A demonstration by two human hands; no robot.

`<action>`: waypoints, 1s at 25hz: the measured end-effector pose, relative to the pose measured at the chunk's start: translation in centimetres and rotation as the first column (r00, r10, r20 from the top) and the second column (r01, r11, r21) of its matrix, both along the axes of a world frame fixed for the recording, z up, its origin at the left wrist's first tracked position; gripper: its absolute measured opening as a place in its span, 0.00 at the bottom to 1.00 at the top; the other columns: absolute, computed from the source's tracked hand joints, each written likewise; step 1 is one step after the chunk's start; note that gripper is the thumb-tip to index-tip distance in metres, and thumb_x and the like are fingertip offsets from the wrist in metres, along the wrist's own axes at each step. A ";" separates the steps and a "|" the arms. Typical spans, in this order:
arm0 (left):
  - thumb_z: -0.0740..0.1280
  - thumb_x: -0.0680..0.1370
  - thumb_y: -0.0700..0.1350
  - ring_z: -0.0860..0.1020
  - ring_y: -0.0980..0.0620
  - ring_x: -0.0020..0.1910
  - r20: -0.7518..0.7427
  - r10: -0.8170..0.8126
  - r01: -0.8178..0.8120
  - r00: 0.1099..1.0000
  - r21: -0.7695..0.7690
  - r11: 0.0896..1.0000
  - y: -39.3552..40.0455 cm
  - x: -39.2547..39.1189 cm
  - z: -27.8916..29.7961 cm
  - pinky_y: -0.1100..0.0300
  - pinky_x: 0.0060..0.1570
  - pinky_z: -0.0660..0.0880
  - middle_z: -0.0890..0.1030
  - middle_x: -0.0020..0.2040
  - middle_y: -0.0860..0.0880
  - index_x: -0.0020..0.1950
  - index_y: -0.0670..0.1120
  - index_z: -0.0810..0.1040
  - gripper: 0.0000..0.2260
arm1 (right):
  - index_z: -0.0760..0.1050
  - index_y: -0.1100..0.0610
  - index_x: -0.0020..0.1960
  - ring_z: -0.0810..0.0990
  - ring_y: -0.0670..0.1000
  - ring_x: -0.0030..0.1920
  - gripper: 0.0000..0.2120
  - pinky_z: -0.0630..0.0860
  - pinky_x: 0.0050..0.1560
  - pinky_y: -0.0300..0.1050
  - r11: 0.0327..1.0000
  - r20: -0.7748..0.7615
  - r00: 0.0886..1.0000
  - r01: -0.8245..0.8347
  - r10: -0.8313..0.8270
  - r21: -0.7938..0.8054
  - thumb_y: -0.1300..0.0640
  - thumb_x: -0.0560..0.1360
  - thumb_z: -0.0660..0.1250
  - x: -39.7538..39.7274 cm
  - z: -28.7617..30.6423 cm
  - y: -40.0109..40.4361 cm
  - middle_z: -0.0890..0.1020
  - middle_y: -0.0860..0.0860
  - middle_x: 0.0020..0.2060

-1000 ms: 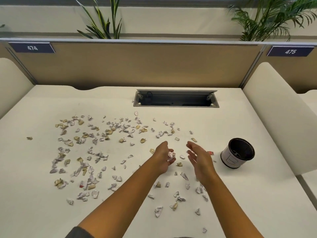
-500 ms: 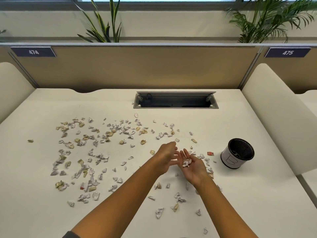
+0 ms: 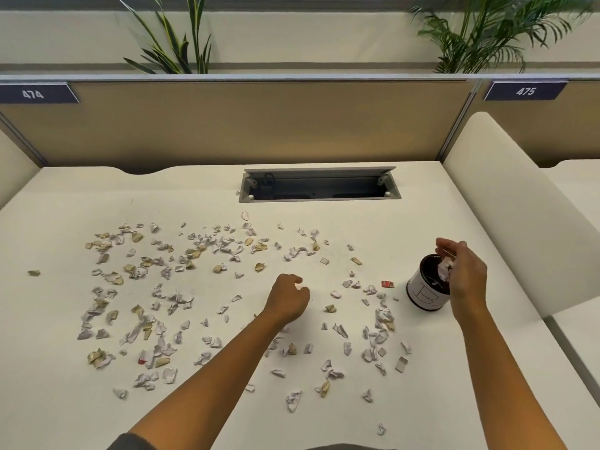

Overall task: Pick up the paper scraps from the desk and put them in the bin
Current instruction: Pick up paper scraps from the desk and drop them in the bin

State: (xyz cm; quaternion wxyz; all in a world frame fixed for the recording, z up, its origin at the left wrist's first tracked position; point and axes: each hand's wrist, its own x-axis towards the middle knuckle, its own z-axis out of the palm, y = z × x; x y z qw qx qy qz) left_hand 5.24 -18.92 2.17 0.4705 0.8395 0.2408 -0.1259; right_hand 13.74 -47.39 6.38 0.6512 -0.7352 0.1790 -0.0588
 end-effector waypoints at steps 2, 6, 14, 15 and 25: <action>0.62 0.80 0.46 0.66 0.48 0.72 0.005 -0.123 0.121 0.992 0.122 0.985 0.0 -0.2 -0.9 0.59 0.68 0.64 0.64 0.75 0.47 0.73 0.42 0.67 0.21 | 0.83 0.50 0.54 0.79 0.46 0.56 0.19 0.73 0.55 0.40 0.987 0.000 0.999 -0.034 0.035 -0.156 0.48 0.82 0.53 0.1 -0.2 -0.6 0.83 0.47 0.55; 0.65 0.79 0.50 0.52 0.48 0.79 -0.019 -0.277 0.274 0.961 0.230 0.934 -1.2 0.0 -2.1 0.56 0.75 0.54 0.53 0.80 0.45 0.77 0.42 0.59 0.30 | 0.81 0.52 0.56 0.77 0.46 0.56 0.12 0.68 0.54 0.34 0.921 0.114 0.990 -0.036 0.086 -0.387 0.54 0.81 0.59 -0.4 -0.3 0.1 0.82 0.45 0.54; 0.65 0.78 0.53 0.43 0.50 0.80 -0.033 -0.621 0.605 0.783 0.272 0.749 -5.4 -0.2 -4.0 0.52 0.76 0.50 0.46 0.81 0.49 0.80 0.51 0.52 0.34 | 0.73 0.58 0.68 0.73 0.53 0.66 0.16 0.69 0.67 0.45 0.587 -0.218 0.835 -0.518 0.506 -0.622 0.60 0.81 0.61 -3.2 -6.5 6.0 0.74 0.54 0.67; 0.65 0.79 0.50 0.44 0.49 0.80 -0.051 -0.642 0.624 0.765 0.303 0.720 -5.6 -0.4 -4.3 0.52 0.76 0.52 0.48 0.81 0.48 0.79 0.51 0.55 0.31 | 0.70 0.59 0.71 0.68 0.55 0.71 0.18 0.64 0.71 0.46 0.542 -0.289 0.817 -0.555 0.499 -0.631 0.60 0.82 0.60 -3.2 -7.5 6.1 0.70 0.56 0.71; 0.59 0.81 0.39 0.78 0.43 0.51 -0.008 -0.673 0.539 0.740 0.604 0.586 -4.4 -0.7 -4.9 0.51 0.50 0.75 0.78 0.50 0.43 0.48 0.39 0.78 0.09 | 0.68 0.55 0.73 0.65 0.55 0.72 0.20 0.64 0.68 0.44 0.397 -0.365 0.805 -0.561 0.468 -0.727 0.58 0.82 0.59 -4.2 -9.6 7.9 0.69 0.55 0.71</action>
